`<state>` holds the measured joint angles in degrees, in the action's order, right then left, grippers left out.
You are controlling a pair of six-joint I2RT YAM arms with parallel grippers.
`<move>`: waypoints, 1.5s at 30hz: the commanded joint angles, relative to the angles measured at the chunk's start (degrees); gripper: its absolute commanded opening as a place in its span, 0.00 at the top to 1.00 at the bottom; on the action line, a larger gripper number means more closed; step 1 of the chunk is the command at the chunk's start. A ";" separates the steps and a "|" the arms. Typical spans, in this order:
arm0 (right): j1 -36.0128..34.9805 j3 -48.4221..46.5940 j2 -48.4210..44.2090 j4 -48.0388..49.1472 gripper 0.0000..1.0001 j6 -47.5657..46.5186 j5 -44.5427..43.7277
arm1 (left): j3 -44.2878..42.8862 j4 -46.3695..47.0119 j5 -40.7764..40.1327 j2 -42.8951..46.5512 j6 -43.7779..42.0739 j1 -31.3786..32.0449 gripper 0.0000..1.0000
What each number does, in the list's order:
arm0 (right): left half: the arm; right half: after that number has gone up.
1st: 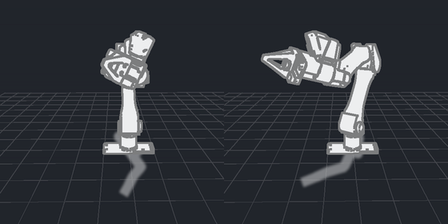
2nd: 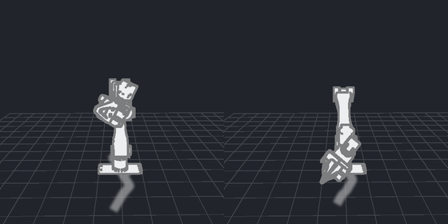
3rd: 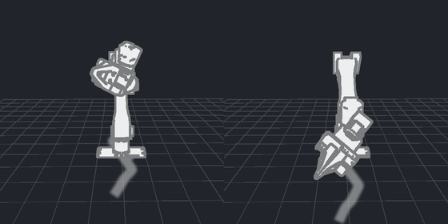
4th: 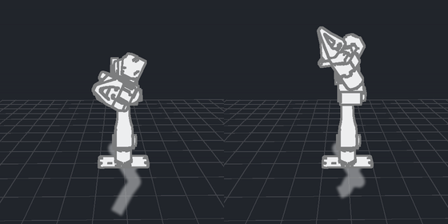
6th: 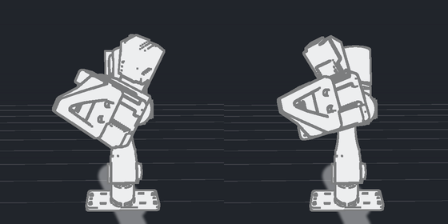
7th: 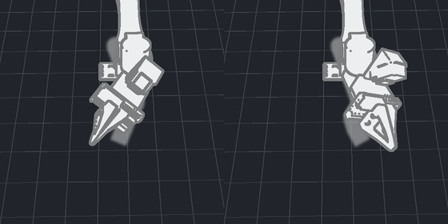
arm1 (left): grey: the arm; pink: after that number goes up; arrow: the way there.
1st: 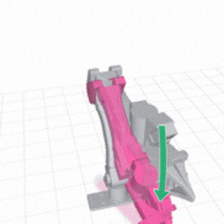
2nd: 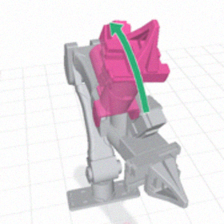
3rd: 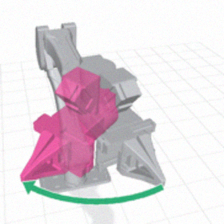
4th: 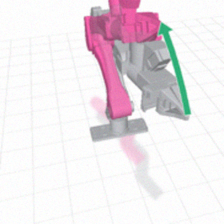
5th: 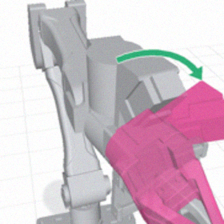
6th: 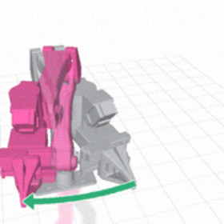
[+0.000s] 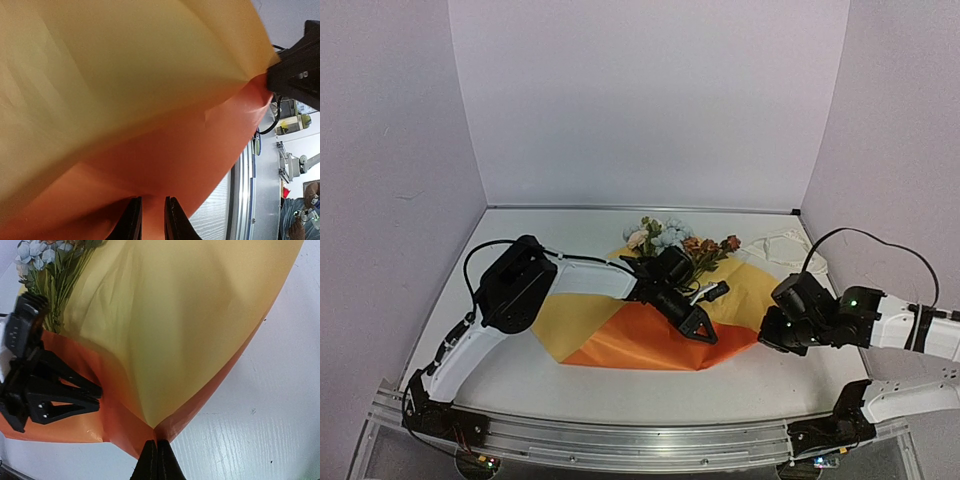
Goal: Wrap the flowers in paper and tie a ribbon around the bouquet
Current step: Fold the one-fourth-folded wrapping paper at the center of the board.
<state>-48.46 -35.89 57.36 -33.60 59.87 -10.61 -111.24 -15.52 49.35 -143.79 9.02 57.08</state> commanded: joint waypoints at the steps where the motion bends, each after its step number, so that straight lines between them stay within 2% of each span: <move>1: -0.85 -3.55 0.70 -0.62 1.00 -1.73 -0.02 | -2.60 -1.89 -1.33 -1.01 -0.63 0.32 0.82; 8: -1.51 -5.27 1.86 -2.01 1.00 -2.26 -0.75 | -1.61 -0.50 -2.06 1.96 0.23 0.19 0.82; 15: -1.51 -6.48 1.85 -6.30 1.00 -2.20 -3.26 | 8.13 4.57 -0.35 13.29 2.50 -2.27 0.80; 21: -1.63 -7.20 2.49 -8.22 1.00 -2.57 -4.94 | 21.79 7.76 -0.39 25.05 6.41 -4.40 0.80; 25: -1.93 -7.79 2.84 -9.28 1.00 -2.82 -6.23 | 35.45 8.22 -0.93 33.91 8.44 -5.82 0.81; 30: -2.64 -8.56 4.06 -10.32 1.00 -3.24 -7.58 | 47.85 4.76 1.03 41.47 7.76 -5.95 0.83; 33: -3.26 -8.24 4.74 -10.43 1.00 -3.09 -8.59 | 50.96 4.57 1.35 42.78 7.93 -5.91 0.83; 38: -4.37 -8.75 6.13 -10.95 1.00 -2.80 -10.88 | 50.08 2.10 0.81 39.96 6.08 -5.93 0.83; 45: -5.76 -10.77 6.98 -13.20 1.00 -3.67 -13.86 | 47.03 -0.30 -6.07 32.97 4.30 -6.12 0.85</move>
<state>-53.34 -43.38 63.90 -44.59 57.06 -20.22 -61.77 -14.54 47.51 -107.50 15.03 51.18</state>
